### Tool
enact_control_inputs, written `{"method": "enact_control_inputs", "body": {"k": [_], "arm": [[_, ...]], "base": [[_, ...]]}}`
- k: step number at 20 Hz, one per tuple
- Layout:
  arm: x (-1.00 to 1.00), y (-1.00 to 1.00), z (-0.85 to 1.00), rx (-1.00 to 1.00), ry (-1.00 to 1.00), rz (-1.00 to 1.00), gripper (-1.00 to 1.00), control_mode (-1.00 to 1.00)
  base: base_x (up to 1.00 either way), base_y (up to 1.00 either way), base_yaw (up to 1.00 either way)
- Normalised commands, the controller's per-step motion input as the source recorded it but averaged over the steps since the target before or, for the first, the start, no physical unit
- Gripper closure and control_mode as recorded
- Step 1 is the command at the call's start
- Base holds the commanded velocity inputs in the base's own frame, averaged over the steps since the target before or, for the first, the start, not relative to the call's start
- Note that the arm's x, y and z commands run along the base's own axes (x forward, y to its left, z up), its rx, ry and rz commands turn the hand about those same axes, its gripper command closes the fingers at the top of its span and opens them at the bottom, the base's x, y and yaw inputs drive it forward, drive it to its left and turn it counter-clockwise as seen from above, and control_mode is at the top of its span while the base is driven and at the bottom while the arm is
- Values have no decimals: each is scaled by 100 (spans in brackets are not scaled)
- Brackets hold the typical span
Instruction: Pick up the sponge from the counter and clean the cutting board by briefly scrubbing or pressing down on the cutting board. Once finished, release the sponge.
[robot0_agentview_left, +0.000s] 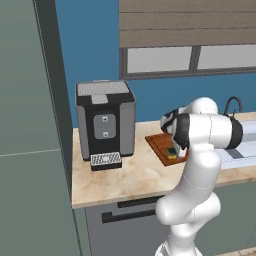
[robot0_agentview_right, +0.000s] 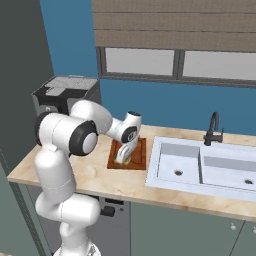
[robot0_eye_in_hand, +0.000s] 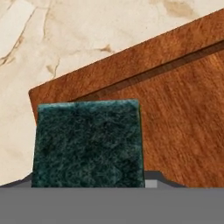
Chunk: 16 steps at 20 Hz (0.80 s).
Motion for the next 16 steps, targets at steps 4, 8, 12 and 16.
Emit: {"method": "enact_control_inputs", "body": {"k": [4,8,12,16], "arm": [[40,0,-1,0,-5,0,100,-100],[43,1,0,0,-7,0,100,-100],[46,3,-1,0,-7,0,100,-100],[51,7,-1,0,-8,0,100,-100]], "base": [[0,0,0],[0,0,0],[0,0,0],[0,0,0]]}}
